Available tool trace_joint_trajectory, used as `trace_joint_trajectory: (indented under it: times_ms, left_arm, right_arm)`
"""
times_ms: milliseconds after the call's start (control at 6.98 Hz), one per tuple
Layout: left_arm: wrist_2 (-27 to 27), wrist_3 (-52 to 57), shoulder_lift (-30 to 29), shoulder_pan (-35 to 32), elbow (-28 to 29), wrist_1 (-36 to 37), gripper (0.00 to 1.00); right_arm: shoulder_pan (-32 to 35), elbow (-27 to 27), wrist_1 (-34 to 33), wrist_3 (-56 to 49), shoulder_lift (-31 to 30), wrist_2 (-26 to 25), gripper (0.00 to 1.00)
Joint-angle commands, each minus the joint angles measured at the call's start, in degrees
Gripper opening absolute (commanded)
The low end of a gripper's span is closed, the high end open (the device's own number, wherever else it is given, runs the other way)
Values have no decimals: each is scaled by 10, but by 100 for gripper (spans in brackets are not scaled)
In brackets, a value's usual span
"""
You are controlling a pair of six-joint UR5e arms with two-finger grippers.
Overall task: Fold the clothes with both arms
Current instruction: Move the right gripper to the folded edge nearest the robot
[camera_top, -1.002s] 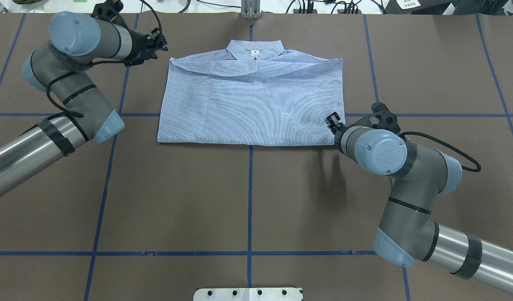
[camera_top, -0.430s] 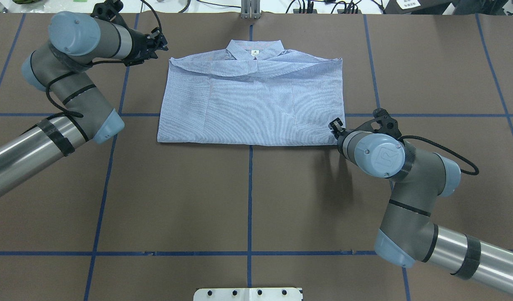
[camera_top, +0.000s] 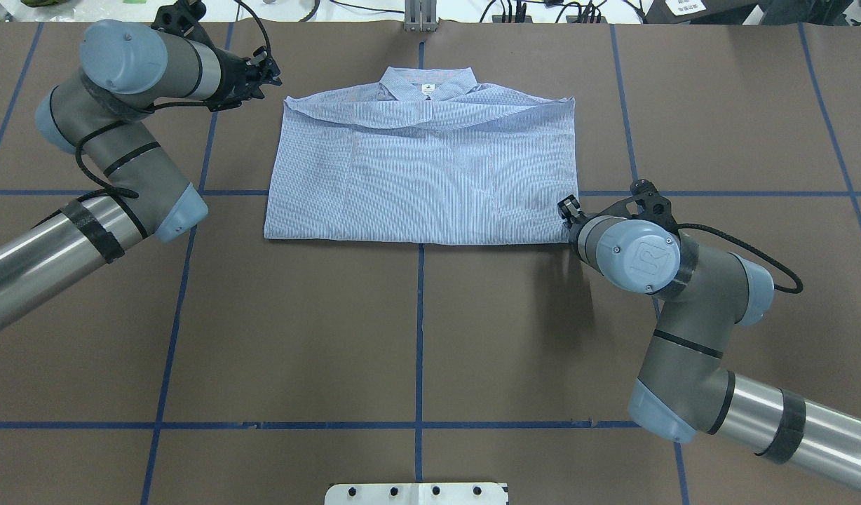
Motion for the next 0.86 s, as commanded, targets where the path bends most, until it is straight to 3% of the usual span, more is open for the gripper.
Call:
trace_joint_trajectory:
  times_ms: [0,143,430,573,716]
  left_arm:
    - [0,-1,1,0,0,0,46]
    - [0,-2,2,0,0,0,46]
    - [-1,-2,1,0,-10,0,46]
    - [-2,-3,5,0,-21,0,46]
    - [-15,-4,26,3,-56,2,46]
  right_arm:
    - [2,0,1,15,2,0,0]
    - [3,11,0,15,2,8,0]
    - [2,135,-41,16,-57,62,0]
    - [2,228,-75,17,-97,155,0]
    - [-27,273,-106,16,-123,232,0]
